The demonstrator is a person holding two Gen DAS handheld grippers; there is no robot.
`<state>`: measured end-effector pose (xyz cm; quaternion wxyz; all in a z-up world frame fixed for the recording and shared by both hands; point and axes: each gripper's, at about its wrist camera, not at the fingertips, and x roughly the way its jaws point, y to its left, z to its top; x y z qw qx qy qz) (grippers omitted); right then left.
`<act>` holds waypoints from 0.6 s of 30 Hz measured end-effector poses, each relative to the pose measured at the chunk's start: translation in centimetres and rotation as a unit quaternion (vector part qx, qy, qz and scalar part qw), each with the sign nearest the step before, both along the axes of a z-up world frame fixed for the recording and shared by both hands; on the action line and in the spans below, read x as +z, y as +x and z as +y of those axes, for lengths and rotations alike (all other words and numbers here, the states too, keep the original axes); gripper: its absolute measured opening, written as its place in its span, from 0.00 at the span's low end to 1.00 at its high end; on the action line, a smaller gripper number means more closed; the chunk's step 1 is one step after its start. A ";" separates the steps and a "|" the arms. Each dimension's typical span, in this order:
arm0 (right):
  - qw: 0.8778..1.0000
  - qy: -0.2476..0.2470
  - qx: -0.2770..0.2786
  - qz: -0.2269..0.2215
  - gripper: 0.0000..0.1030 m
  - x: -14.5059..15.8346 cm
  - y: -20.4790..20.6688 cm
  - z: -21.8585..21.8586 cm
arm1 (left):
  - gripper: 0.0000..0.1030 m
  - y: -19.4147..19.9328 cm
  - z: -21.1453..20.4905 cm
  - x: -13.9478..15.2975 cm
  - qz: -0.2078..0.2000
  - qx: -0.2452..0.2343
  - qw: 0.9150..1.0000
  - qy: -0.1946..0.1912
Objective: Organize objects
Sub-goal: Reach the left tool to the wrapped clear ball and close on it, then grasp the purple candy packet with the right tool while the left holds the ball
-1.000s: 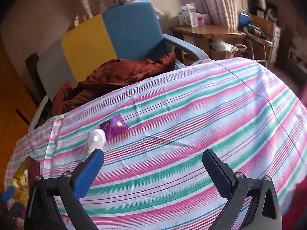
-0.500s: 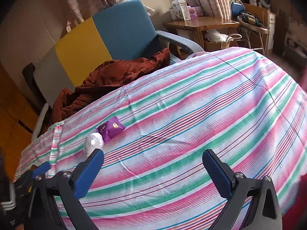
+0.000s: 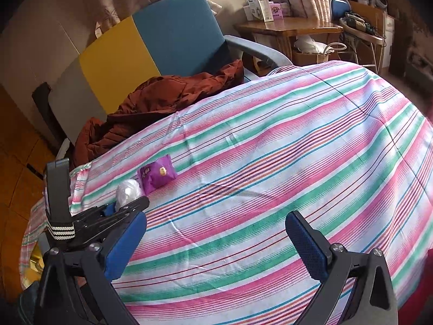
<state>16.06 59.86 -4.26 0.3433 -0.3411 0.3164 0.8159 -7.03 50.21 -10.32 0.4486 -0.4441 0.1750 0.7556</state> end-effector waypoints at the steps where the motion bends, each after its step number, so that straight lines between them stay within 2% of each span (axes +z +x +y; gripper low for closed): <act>1: 1.000 0.001 0.002 -0.002 1.00 0.0 -0.1 -0.1 | 0.32 0.1 -0.8 0.1 0.007 0.009 1.000 0.001; 7: 1.000 0.002 0.021 -0.014 1.00 -0.3 -0.8 -0.6 | 0.32 1.4 -7.2 -0.3 0.027 0.083 0.996 0.009; 10: 0.999 0.008 0.034 -0.025 1.00 -0.5 -1.3 -1.2 | 0.33 2.4 -8.4 -0.8 0.049 0.077 0.996 0.013; 18: 0.996 0.007 0.058 -0.064 1.00 -2.0 -2.7 -1.6 | 0.33 1.7 -7.9 -1.0 0.037 0.077 0.996 0.022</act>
